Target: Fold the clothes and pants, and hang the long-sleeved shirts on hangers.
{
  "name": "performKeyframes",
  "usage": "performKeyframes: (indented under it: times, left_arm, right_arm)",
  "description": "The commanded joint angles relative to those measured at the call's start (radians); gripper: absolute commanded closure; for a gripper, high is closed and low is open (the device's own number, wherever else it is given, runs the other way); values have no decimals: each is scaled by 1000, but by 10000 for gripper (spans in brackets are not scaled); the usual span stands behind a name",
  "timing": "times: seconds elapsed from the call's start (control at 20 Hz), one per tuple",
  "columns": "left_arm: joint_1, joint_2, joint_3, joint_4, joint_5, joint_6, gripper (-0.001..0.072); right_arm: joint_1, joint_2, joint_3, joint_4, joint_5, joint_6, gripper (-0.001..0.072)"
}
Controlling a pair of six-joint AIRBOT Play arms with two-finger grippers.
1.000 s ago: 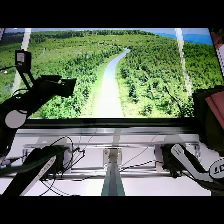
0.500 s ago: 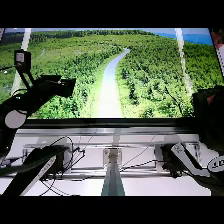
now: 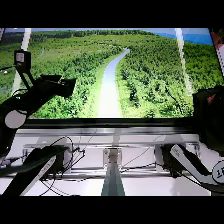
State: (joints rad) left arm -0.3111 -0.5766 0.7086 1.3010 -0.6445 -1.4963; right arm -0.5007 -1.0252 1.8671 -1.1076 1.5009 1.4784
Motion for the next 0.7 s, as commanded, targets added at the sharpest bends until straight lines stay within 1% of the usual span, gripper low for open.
performKeyframes:
  times: [0.0,0.1,0.15,0.3,0.35,0.45,0.5,0.55,0.65]
  left_arm:
    - [1,1,1,0,0,0,13]
    - [1,1,1,0,0,0,13]
    - [1,1,1,0,0,0,13]
    - [1,1,1,0,0,0,13]
    - [1,1,1,0,0,0,13]
    - [1,1,1,0,0,0,13]
    - [1,1,1,0,0,0,13]
    - [1,1,1,0,0,0,13]
    - [1,1,1,0,0,0,13]
  right_arm:
    - [369,-34,-4,-52,-1,-7,688]
    - [576,-72,-4,-158,0,-9,688]
    - [661,-93,-3,-210,0,-36,688]
    - [832,-158,-4,-386,0,-186,688]
    - [853,-175,-4,-441,4,-177,688]
    - [854,-204,-3,-531,20,-50,689]
    - [842,-214,-4,-549,36,5,688]
    - [832,-220,-3,-539,48,33,688]
    - [830,-224,-3,-515,55,53,688]
